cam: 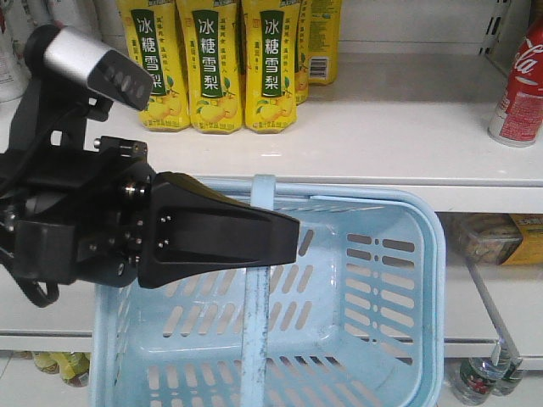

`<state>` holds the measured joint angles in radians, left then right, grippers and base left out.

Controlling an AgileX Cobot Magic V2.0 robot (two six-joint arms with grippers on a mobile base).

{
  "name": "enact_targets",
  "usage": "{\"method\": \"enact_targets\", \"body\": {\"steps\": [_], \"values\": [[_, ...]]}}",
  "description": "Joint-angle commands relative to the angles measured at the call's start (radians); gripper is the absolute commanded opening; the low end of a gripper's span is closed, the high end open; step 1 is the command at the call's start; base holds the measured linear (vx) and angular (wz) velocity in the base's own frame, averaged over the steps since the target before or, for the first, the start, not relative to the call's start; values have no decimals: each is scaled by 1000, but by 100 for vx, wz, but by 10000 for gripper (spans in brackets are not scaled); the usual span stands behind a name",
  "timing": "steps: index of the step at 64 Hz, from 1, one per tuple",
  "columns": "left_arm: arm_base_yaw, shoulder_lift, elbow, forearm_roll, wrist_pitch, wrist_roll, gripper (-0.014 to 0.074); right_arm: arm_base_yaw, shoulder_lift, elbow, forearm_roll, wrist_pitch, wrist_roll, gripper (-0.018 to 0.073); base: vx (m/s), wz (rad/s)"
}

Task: Place coke in basket with both arms
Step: 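Reach the right gripper to the red Coca-Cola bottle and grasp it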

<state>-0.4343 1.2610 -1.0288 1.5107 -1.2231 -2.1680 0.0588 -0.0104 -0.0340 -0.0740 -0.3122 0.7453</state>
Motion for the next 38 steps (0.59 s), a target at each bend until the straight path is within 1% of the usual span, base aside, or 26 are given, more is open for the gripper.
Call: {"method": "enact_targets", "body": {"steps": [1,3,7,11,13,16,17,22,27,33,38], "values": [[-4,-33,-27,-99,-99,5,-6,-7,6,-168,-269,13,17,18,0,0],[-4,-33,-27,-99,-99,5,-6,-7,23,-225,-371,64,34,36,0,0],[-4,-33,-27,-99,-99,5,-6,-7,68,-317,-530,143,87,84,0,0],[-4,-33,-27,-99,-99,5,-6,-7,107,-379,-654,178,155,148,0,0],[-4,-33,-27,-99,-99,5,-6,-7,132,-406,-709,187,193,200,0,0],[-4,-33,-27,-99,-99,5,-6,-7,167,-433,-767,189,236,286,0,0],[-4,-33,-27,-99,-99,5,-6,-7,182,-441,-791,189,255,326,0,0],[-4,-33,-27,-99,-99,5,-6,-7,233,-455,-870,187,306,467,0,0],[-4,-33,-27,-99,-99,5,-6,-7,278,-456,-903,165,319,577,0,0],[-4,-33,-27,-99,-99,5,-6,-7,329,-458,-916,131,314,631,0,0],[-4,-33,-27,-99,-99,5,-6,-7,382,-478,-915,134,314,633,0,0]]}}
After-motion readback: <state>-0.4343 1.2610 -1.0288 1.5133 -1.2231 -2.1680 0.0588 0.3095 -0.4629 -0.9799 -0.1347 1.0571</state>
